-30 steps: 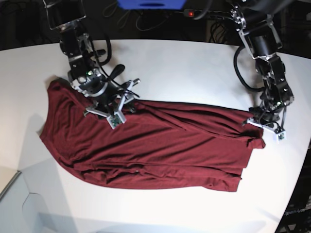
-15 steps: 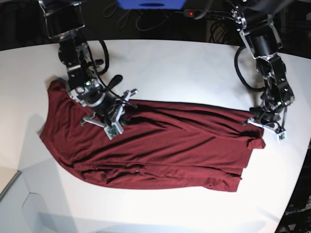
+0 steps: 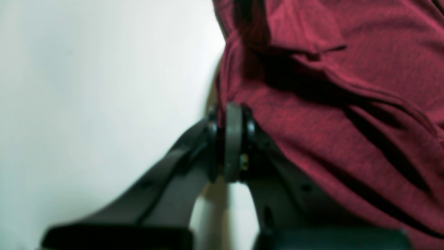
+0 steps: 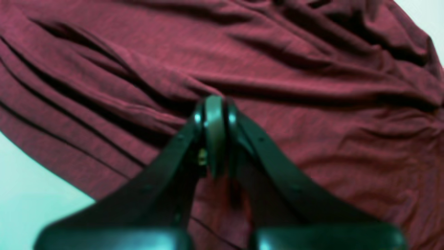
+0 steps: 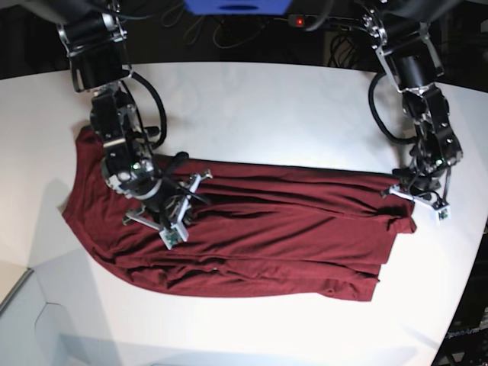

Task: Layout the t-shirt on the table in an organized manner, then fold the t-shirt properly
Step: 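Shift the right gripper along the edge while the left gripper holds, then lift the held edge with both grippers and pull it apart, unfolding the shirt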

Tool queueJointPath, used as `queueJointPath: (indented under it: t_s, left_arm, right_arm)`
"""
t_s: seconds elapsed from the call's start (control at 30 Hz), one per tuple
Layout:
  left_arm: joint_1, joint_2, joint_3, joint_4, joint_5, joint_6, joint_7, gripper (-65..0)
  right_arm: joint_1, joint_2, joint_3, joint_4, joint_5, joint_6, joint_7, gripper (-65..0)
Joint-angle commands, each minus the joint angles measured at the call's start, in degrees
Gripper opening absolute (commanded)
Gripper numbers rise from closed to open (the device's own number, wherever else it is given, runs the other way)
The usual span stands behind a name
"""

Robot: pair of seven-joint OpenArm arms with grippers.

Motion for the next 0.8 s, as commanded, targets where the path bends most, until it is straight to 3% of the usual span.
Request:
queueJointPath:
  t_s: [0.0, 0.13, 0.23, 0.53, 0.77]
  left_arm:
    - [-1.24, -0.79, -0.07, 1.13, -0.29, 0.10, -1.18, -64.9]
    - [-1.24, -0.79, -0.07, 1.30, -0.29, 0.10, -1.18, -64.9]
    - [-1.24, -0.79, -0.07, 1.30, -0.29, 0.10, -1.18, -64.9]
    - [-0.89, -1.93, 0.20, 1.57, -0.29, 0.10, -1.18, -64.9]
    - [-0.89, -1.93, 0.28, 1.48, -0.29, 0.10, -1.18, -64.9]
  right_arm:
    - [1.49, 0.35, 0.26, 1.00, 0.32, -0.05, 1.39, -55.6]
    - [1.14, 0.35, 0.26, 1.27, 0.32, -0.05, 1.39, -42.6]
    - [0.87, 0.96, 1.40, 2.15, 0.32, -0.05, 1.39, -36.9]
    - [-13.19, 1.58, 15.91, 16.13, 0.32, -0.05, 0.07, -31.0]
    - [-22.95, 1.67, 20.39, 17.18, 0.32, 0.13, 0.69, -31.0]
